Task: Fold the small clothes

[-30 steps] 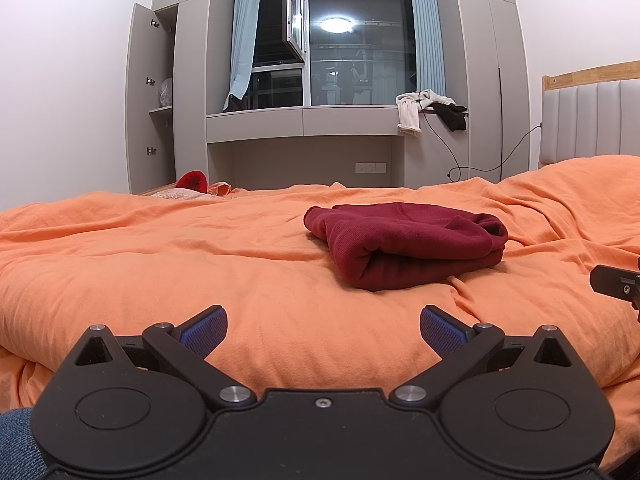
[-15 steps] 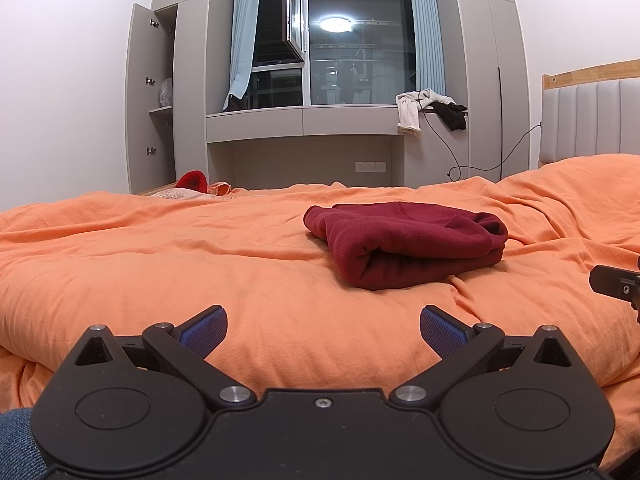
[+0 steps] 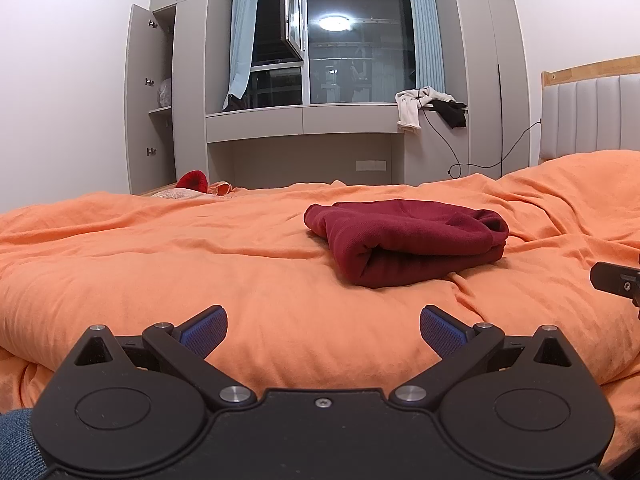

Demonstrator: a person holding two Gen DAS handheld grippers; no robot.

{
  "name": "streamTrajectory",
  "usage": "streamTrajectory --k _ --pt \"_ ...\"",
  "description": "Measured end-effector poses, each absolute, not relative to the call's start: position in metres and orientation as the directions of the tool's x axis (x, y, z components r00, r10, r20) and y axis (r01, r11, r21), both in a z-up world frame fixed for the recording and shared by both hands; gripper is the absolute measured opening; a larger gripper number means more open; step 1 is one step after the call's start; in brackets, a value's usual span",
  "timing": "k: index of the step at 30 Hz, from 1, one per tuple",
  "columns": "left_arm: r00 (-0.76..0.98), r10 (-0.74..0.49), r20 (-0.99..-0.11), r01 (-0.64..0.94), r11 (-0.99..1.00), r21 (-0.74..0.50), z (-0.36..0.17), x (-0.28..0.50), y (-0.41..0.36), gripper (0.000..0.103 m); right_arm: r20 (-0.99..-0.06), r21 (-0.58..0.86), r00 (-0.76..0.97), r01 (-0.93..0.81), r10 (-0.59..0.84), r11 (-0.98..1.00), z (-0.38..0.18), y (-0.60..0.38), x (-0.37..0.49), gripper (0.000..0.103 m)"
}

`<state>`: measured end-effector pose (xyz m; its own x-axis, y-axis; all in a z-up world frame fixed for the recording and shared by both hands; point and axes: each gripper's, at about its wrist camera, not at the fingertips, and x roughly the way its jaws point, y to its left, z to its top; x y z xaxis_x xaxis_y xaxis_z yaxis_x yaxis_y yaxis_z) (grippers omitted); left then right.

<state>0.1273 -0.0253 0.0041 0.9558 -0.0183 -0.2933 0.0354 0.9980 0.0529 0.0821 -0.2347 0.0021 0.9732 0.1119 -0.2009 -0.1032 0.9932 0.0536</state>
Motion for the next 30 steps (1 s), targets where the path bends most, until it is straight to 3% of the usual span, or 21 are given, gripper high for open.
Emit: streamTrajectory --k 8,30 --pt "0.958 0.068 -0.280 -0.034 0.992 0.123 -0.0013 0.1271 -0.0276 0.102 -0.204 0.053 0.972 -0.104 0.112 0.993 0.0013 -0.2343 0.0827 0.103" --pt "0.957 0.055 -0.284 -0.019 0.992 0.126 0.0038 0.1238 -0.0273 0.102 -0.206 0.052 0.972 -0.104 0.112 0.993 0.0015 -0.2340 0.0824 0.103"
